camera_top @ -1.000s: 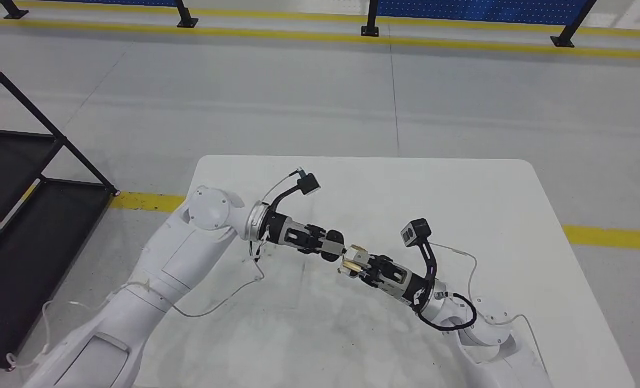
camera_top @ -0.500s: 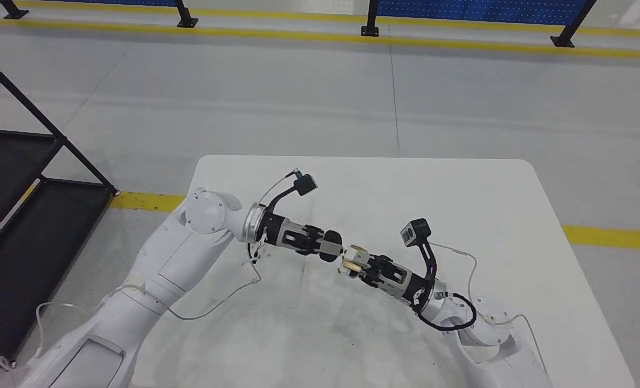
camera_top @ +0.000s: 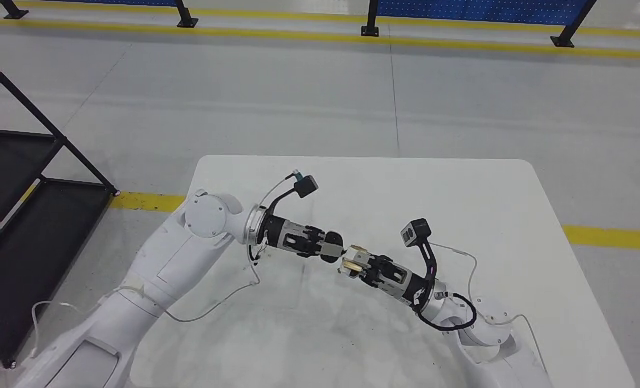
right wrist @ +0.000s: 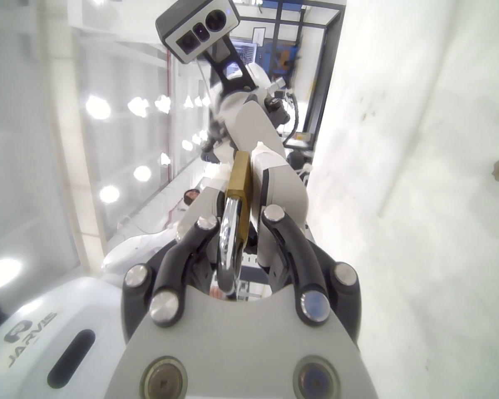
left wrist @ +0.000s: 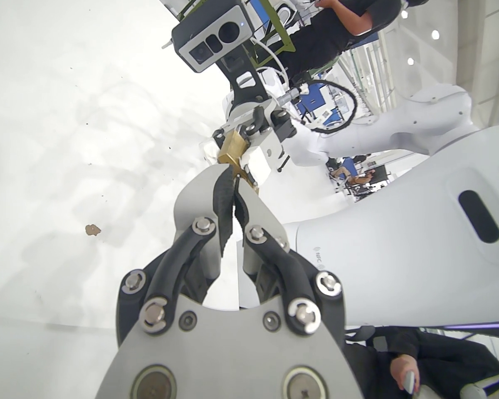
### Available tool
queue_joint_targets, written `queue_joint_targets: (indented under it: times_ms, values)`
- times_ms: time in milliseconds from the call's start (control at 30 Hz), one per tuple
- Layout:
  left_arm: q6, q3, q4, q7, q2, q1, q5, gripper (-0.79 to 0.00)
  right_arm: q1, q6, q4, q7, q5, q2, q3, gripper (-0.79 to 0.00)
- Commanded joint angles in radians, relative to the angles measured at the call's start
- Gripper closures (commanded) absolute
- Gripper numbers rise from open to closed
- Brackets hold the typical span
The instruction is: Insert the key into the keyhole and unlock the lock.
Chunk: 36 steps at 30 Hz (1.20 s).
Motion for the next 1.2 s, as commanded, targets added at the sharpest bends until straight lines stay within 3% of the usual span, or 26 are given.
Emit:
queue_joint_targets:
  times_ms: [0,1167]
  values:
    - [-0.008,0.002,-0.003,0.009,0.004,0.001,0.003,0.0,0.0,0.0,0.0,0.0,0.0,0.0,0.0,0.0]
    - [-0.116,0.056,-0.056,0.117,0.064,-0.01,0.07,0.0,0.0,0.0,0.0,0.0,0.0,0.0,0.0,0.0]
